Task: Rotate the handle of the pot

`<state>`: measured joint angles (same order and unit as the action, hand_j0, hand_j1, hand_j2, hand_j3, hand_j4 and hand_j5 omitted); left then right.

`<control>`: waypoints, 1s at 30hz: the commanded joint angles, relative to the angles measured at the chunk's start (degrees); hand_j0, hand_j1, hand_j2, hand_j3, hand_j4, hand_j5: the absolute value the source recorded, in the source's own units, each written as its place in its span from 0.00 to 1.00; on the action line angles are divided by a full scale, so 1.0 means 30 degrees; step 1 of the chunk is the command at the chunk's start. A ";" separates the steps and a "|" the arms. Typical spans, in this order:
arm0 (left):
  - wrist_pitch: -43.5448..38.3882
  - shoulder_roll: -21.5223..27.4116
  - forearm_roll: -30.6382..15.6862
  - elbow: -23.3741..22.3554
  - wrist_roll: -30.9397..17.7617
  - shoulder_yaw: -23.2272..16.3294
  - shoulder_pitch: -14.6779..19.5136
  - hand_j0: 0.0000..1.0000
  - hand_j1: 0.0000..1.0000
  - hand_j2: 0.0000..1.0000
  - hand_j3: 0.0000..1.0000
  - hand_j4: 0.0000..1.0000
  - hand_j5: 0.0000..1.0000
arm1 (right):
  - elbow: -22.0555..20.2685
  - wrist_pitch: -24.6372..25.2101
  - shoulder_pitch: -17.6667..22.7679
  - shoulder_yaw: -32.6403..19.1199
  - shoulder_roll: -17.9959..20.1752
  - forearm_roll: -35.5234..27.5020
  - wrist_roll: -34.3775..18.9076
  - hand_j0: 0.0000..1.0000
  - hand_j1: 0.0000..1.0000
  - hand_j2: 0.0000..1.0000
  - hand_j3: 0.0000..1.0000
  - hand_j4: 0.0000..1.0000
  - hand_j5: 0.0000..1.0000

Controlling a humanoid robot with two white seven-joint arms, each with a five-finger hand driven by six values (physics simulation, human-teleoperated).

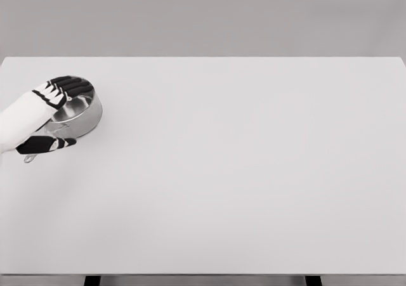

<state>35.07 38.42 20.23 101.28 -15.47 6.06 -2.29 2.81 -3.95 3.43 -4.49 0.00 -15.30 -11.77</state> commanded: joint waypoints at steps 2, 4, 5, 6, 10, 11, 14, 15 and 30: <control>-0.0023 0.0054 -0.0092 0.0019 -0.0117 -0.0028 0.0029 1.00 1.00 1.00 1.00 1.00 1.00 | 0.0002 -0.0001 0.0000 0.0001 0.0000 0.0003 -0.0003 1.00 1.00 1.00 1.00 1.00 1.00; -0.0023 0.0025 -0.0062 0.0019 -0.0117 -0.0028 0.0029 1.00 1.00 1.00 1.00 1.00 1.00 | 0.0002 -0.0001 0.0000 0.0001 0.0000 0.0003 -0.0003 1.00 1.00 1.00 1.00 1.00 1.00; -0.0023 0.0054 -0.0091 0.0019 -0.0117 0.0001 0.0117 1.00 1.00 1.00 1.00 1.00 1.00 | 0.0002 -0.0001 0.0000 0.0001 0.0000 0.0003 -0.0003 1.00 1.00 1.00 1.00 1.00 1.00; -0.0023 0.0053 -0.0062 0.0019 -0.0117 0.0001 0.0146 1.00 1.00 1.00 1.00 1.00 1.00 | 0.0002 -0.0001 0.0000 0.0001 0.0000 0.0003 -0.0003 1.00 1.00 1.00 1.00 1.00 1.00; -0.0023 0.0258 0.0784 -0.0011 -0.0147 0.0001 0.0410 1.00 1.00 1.00 1.00 1.00 1.00 | 0.0002 -0.0001 0.0000 0.0001 0.0000 0.0003 -0.0003 1.00 1.00 1.00 1.00 1.00 1.00; -0.0023 0.0229 0.1956 -0.0010 -0.0263 0.0030 0.0790 1.00 1.00 1.00 1.00 1.00 1.00 | 0.0002 -0.0001 0.0000 0.0001 0.0000 0.0003 -0.0003 1.00 1.00 1.00 1.00 1.00 1.00; -0.0023 0.0317 0.3364 -0.0039 -0.0498 -0.1137 0.2750 1.00 1.00 1.00 1.00 1.00 1.00 | 0.0002 -0.0001 0.0000 0.0001 0.0000 0.0003 -0.0003 1.00 1.00 1.00 1.00 1.00 1.00; -0.0023 0.0317 0.3861 -0.0098 -0.0615 -0.1842 0.3367 1.00 1.00 1.00 1.00 1.00 1.00 | 0.0002 -0.0001 0.0000 0.0001 0.0000 0.0003 -0.0003 1.00 1.00 1.00 1.00 1.00 1.00; -0.0023 0.0317 0.7056 -0.0830 -0.1348 -0.4775 0.4189 1.00 1.00 1.00 1.00 1.00 1.00 | 0.0002 -0.0001 0.0000 0.0001 0.0000 0.0003 -0.0003 1.00 1.00 1.00 1.00 1.00 1.00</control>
<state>35.09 39.26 40.84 99.54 -19.52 -7.96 10.37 2.81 -3.95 3.43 -4.49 0.00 -15.30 -11.77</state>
